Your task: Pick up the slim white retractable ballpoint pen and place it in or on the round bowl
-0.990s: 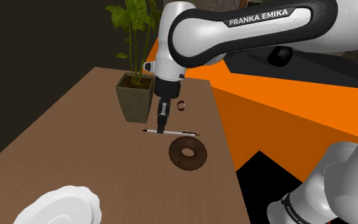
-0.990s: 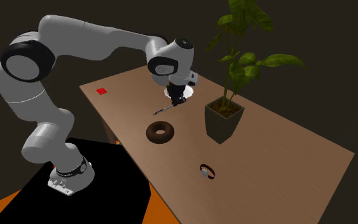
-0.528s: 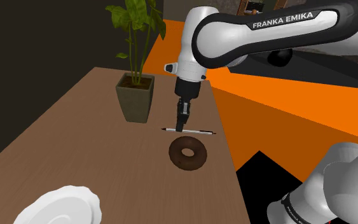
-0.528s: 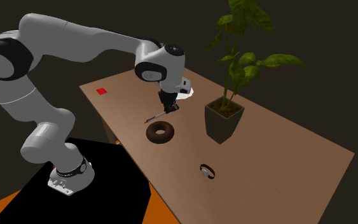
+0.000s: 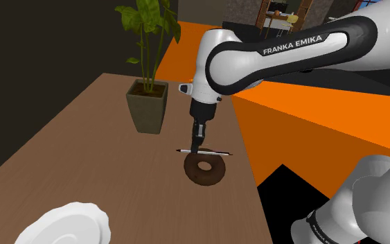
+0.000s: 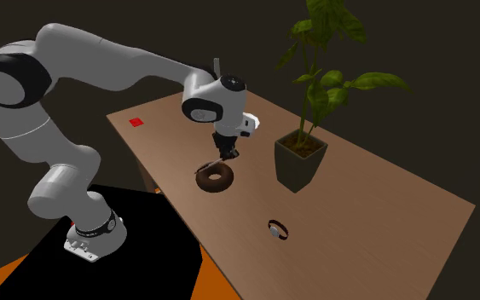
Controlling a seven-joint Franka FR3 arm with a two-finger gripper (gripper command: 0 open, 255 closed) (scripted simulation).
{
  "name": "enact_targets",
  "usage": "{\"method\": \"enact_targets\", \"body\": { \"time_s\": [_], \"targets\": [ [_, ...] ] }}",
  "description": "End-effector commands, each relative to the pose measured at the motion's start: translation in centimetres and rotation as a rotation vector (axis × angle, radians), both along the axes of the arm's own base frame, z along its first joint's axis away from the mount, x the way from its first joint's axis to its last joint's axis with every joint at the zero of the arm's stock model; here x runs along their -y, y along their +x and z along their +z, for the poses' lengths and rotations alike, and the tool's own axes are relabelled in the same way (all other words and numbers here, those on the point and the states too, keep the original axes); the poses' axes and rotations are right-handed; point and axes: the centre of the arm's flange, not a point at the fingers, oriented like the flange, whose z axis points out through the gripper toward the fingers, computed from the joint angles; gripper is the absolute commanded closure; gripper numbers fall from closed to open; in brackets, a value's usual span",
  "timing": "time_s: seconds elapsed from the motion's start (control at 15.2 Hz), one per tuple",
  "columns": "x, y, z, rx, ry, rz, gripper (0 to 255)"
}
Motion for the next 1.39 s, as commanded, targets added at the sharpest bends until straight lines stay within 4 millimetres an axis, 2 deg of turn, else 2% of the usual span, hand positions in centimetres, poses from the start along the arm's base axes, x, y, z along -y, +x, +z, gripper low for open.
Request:
{"method": "enact_targets", "body": {
  "time_s": [0.0,0.26,0.79,0.86,1.19,1.32],
  "targets": [
    [0.0,0.1,-1.1,0.001,0.000,0.000,255],
    [0.0,0.1,-3.5,0.001,0.000,0.000,255],
    [0.0,0.1,-3.5,0.001,0.000,0.000,255],
    [0.0,0.1,-3.5,0.001,0.000,0.000,0],
    [0.0,0.1,-3.5,0.001,0.000,0.000,0],
    [0.6,0.5,-1.0,0.001,0.000,0.000,0]
  ]
}}
